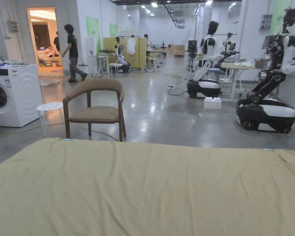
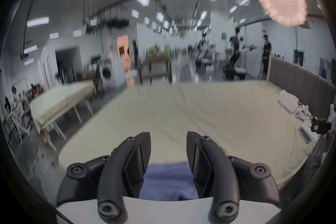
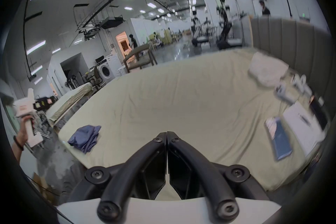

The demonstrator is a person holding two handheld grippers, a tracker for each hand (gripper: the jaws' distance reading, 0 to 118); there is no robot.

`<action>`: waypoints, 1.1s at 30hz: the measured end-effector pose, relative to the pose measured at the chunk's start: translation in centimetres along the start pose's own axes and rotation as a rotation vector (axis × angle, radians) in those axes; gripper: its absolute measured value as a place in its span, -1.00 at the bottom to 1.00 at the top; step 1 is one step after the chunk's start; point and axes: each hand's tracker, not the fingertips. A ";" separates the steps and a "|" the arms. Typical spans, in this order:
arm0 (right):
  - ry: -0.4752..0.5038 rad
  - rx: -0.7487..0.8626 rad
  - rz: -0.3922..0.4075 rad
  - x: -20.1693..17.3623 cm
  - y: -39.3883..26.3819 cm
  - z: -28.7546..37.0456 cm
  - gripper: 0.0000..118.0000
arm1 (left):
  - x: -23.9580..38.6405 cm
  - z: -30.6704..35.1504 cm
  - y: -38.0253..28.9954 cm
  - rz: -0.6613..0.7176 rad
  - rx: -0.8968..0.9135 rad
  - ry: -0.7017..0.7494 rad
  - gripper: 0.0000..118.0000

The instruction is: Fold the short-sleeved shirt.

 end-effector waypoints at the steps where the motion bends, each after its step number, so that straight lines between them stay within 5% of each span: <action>1: -0.018 0.038 0.028 -0.2 0.8 0.6 -1.00 | 1.4 1.6 0.4 -0.014 0.077 -0.002 -0.36; 5: -0.046 0.148 0.049 -0.6 3.0 2.6 -1.00 | 7.6 4.8 1.4 -0.002 0.167 0.055 -0.55; 9: 0.031 0.255 -0.085 -0.4 4.7 4.4 -1.00 | 12.3 7.0 0.9 -0.022 0.268 -0.064 -0.83; 11: -0.028 0.296 -0.017 -1.1 5.1 5.4 -1.00 | 13.2 7.6 1.1 0.012 0.290 -0.062 -0.97; 16: -0.104 0.365 0.125 -2.8 5.5 7.0 -1.00 | 13.4 9.1 2.1 0.024 0.301 -0.108 -1.00; 33: -0.150 0.397 0.105 -2.8 5.0 7.3 -0.97 | 12.8 9.4 1.6 -0.013 0.307 -0.167 -0.97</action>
